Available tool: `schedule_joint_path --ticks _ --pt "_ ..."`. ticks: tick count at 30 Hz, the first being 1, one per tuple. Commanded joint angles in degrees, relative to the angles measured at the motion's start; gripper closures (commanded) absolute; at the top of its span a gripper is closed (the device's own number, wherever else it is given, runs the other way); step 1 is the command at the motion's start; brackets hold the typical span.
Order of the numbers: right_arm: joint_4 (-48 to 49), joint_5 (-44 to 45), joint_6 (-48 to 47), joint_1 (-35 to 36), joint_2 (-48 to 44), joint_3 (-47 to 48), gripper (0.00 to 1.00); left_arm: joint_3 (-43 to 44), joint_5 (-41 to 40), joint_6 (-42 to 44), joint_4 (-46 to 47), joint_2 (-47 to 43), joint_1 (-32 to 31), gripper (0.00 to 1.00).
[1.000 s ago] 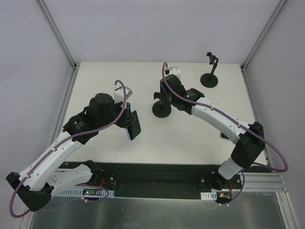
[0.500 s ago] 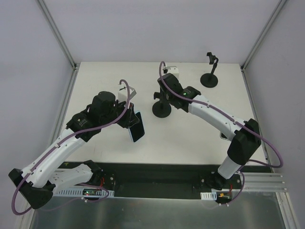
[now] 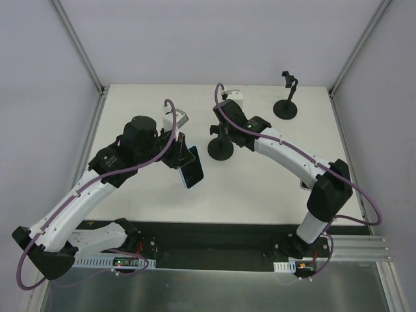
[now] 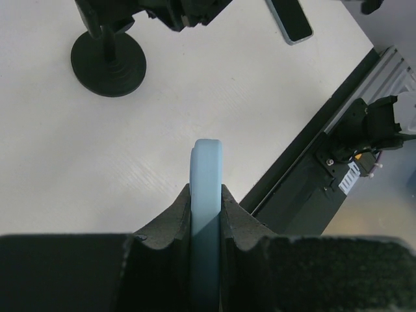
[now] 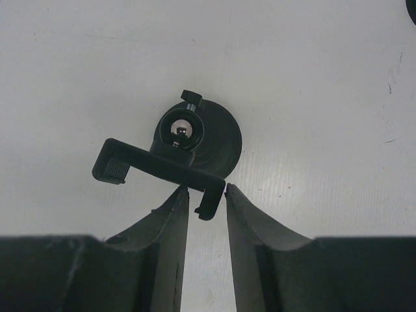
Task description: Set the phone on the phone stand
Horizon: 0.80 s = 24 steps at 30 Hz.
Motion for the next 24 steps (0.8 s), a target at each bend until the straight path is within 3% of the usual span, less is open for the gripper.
schedule_joint_path --ticks 1,11,15,21,24 --pt "-0.9 2.0 -1.0 -0.2 0.4 2.3 0.67 5.3 3.0 0.7 4.1 1.2 0.6 1.0" --pt "-0.8 1.5 -1.9 -0.6 1.1 2.5 0.72 8.0 4.3 0.6 4.1 4.3 0.6 1.0" --pt "-0.6 0.3 -3.4 -0.8 1.6 3.0 0.99 8.0 4.3 0.6 4.1 4.0 0.6 1.0" --pt "0.0 -2.6 -9.5 -1.1 0.2 3.1 0.99 9.3 5.2 2.0 4.8 5.6 0.7 1.0" --pt "2.5 -8.7 -11.2 -1.6 -2.0 0.2 0.99 9.4 8.9 4.1 7.7 6.8 0.7 1.0"
